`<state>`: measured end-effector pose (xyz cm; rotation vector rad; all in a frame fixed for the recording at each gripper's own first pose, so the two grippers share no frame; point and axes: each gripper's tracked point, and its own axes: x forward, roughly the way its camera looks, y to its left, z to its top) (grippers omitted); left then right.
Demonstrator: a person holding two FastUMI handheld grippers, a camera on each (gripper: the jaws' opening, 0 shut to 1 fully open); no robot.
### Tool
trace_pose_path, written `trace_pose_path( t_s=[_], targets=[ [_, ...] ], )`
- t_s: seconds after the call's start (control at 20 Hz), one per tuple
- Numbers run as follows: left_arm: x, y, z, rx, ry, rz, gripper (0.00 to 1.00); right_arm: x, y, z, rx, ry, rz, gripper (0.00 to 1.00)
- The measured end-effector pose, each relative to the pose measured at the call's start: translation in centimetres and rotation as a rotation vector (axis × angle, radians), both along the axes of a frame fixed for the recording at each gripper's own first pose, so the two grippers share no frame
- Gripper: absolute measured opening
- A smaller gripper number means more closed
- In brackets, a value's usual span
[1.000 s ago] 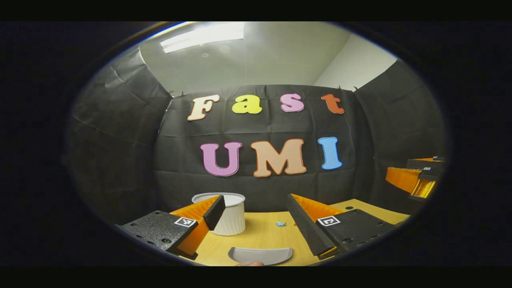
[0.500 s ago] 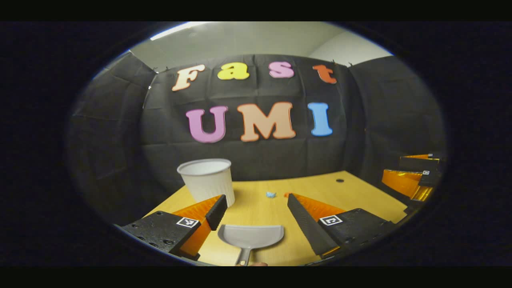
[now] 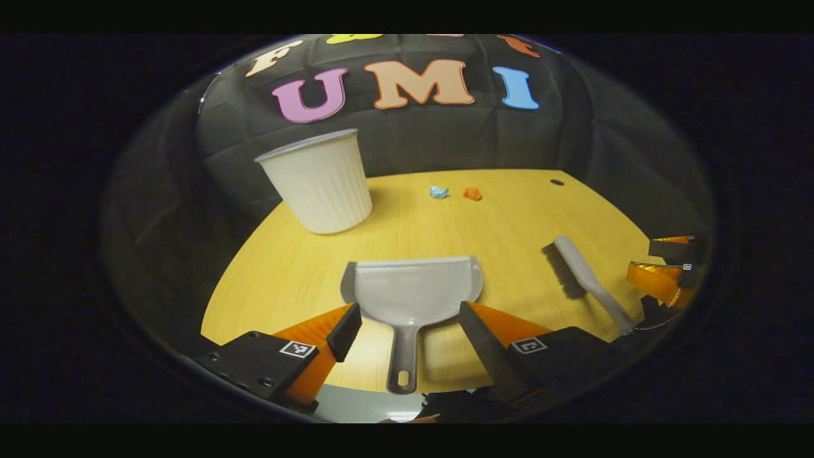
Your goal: Pick up the small broom and dustpan from the desktop, sweep the trash into the dustpan with the broom, and then empty the trash into the garbage bin.
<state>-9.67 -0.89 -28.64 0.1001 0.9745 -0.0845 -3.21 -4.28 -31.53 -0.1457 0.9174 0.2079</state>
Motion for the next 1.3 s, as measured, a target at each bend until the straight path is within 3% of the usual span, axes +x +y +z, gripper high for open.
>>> trace_pose_path(
  t_s=[0.25,0.4,0.65,0.85,0.95,1.0,1.05,1.2,1.25,1.3],
  targets=[
    [-1.7,1.0,-3.3,0.005,0.162,0.016,1.0,-1.2,-0.2,-5.1,-0.07,0.173,0.002,0.89],
    [-2.4,1.1,-4.2,0.014,0.217,0.015,0.96,-1.2,0.4,-6.8,-0.094,0.244,0.001,0.87],
    [-3.8,1.3,-5.2,0.029,0.297,-0.012,1.0,-1.1,0.4,-9.0,-0.124,0.306,0.017,0.71],
    [-4.5,0.9,-5.6,0.016,0.335,-0.039,0.82,-1.1,-0.2,-9.8,-0.148,0.343,0.022,0.37],
    [-4.3,1.2,-5.8,0.028,0.328,-0.049,0.62,-1.1,-0.6,-9.6,-0.143,0.345,0.029,0.28],
    [-4.3,1.2,-6.1,0.02,0.333,-0.049,0.44,-1.2,-0.5,-9.4,-0.137,0.355,0.035,0.25],
    [-4.3,1.1,-6.0,0.007,0.322,-0.046,0.33,-1.0,-0.3,-9.4,-0.127,0.353,0.045,0.22],
    [-4.1,0.5,-5.7,-0.031,0.311,-0.033,0.31,-0.1,-0.2,-8.6,-0.108,0.312,0.064,0.18],
    [-3.6,0.4,-5.6,-0.038,0.29,-0.036,0.26,0.1,0.0,-7.9,-0.096,0.289,0.068,0.12],
    [-2.8,0.0,-5.2,-0.054,0.267,-0.043,0.29,0.8,0.2,-6.9,-0.086,0.256,0.069,0.16]
  ],
)
